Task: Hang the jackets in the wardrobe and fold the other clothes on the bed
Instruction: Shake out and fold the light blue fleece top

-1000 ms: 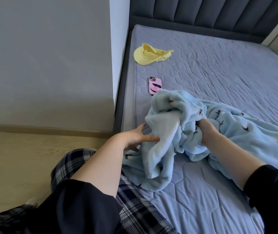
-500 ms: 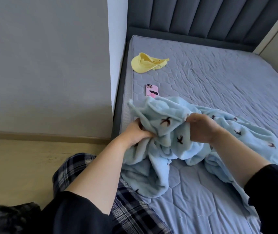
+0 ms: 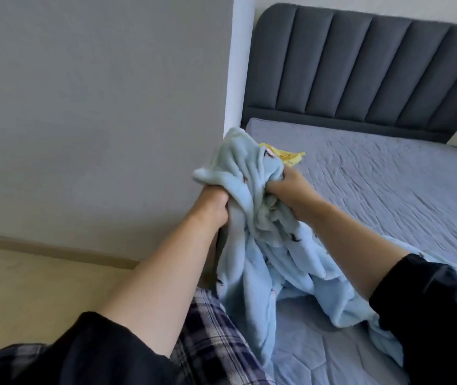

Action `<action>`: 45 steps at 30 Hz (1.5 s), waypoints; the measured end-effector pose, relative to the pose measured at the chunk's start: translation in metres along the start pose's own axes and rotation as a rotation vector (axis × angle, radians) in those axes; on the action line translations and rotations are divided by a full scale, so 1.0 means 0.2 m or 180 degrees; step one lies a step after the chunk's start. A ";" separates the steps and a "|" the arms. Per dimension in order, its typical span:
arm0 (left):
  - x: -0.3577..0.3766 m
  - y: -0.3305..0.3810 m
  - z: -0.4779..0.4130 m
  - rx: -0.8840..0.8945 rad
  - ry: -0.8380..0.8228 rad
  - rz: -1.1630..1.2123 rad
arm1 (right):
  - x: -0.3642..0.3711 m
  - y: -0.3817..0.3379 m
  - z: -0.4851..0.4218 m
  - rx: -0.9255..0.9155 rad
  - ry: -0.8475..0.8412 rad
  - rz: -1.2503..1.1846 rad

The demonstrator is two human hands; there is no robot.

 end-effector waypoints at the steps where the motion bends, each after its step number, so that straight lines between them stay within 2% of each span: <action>1: -0.04 0.14 0.00 0.0126 0.0048 0.0008 | 0.06 -0.11 -0.04 -0.0158 0.0090 -0.0160; 5: -0.32 0.59 0.08 0.0648 0.0451 0.0087 | 0.25 -0.62 -0.11 -0.0735 0.0121 -0.0581; 8: -0.54 0.86 0.23 0.1079 0.0934 -0.0268 | 0.38 -0.97 -0.11 -0.1059 0.0081 -0.0851; 11: -0.71 1.07 0.45 0.1661 0.0729 -0.1309 | 0.49 -1.32 -0.08 -0.1231 0.0034 -0.1355; 13: -0.83 1.12 0.57 0.1593 0.0532 -0.1933 | 0.58 -1.54 -0.03 -0.1251 -0.0065 -0.1819; 15: -0.94 1.14 0.67 0.1587 0.0385 -0.2174 | 0.68 -1.72 0.04 -0.1289 -0.0227 -0.2074; 16: -0.98 1.16 0.72 0.1598 0.0506 -0.2192 | 0.73 -1.80 0.08 -0.1360 -0.0334 -0.2118; 18: -1.06 1.21 0.82 0.1656 0.1113 -0.2151 | 0.82 -1.93 0.14 -0.1601 -0.0557 -0.2134; 20: -1.17 1.27 0.92 0.1638 0.1732 -0.2187 | 0.87 -2.03 0.16 -0.1986 -0.0466 -0.1913; 23: -1.36 1.34 1.10 0.1661 0.2370 -0.2345 | 0.87 -2.06 0.11 -0.2596 0.0190 -0.0763; 26: -1.49 1.38 1.22 0.1661 0.3039 -0.2257 | 0.92 -1.94 0.04 -0.2242 0.0274 -0.0244; 28: -1.53 1.39 1.24 0.1648 0.3327 -0.2053 | 0.97 -1.82 0.02 -0.1828 0.0136 -0.0188; 33: -1.54 1.40 1.26 0.1265 0.3355 -0.1375 | 1.06 -1.54 0.00 -0.0967 -0.0558 -0.0923; 36: -1.58 1.39 1.28 0.1085 0.3536 -0.0829 | 1.07 -1.44 0.00 -0.0800 -0.0801 -0.0876; 39: -1.58 1.36 1.27 0.1104 0.3326 -0.0242 | 1.08 -1.43 0.00 -0.0915 -0.0657 -0.0908; 41: -1.54 1.34 1.25 0.1351 0.2998 -0.0280 | 1.11 -1.45 0.01 -0.1069 -0.0593 -0.0902; 43: -1.50 1.30 1.22 0.1737 0.2616 -0.0210 | 1.14 -1.50 0.03 -0.1219 -0.0442 -0.0404; 45: -1.49 1.26 1.17 0.1770 0.2383 -0.0536 | 1.14 -1.53 0.06 -0.1485 -0.0203 0.0120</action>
Point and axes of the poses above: each hand's wrist, its own z-axis away from the middle knuckle, its own x-axis out of the palm, y = z × x, the point moved 1 cm from there along -z, towards the middle knuckle, and after that the axes turned 13 degrees about -z, right-handed, at the moved point
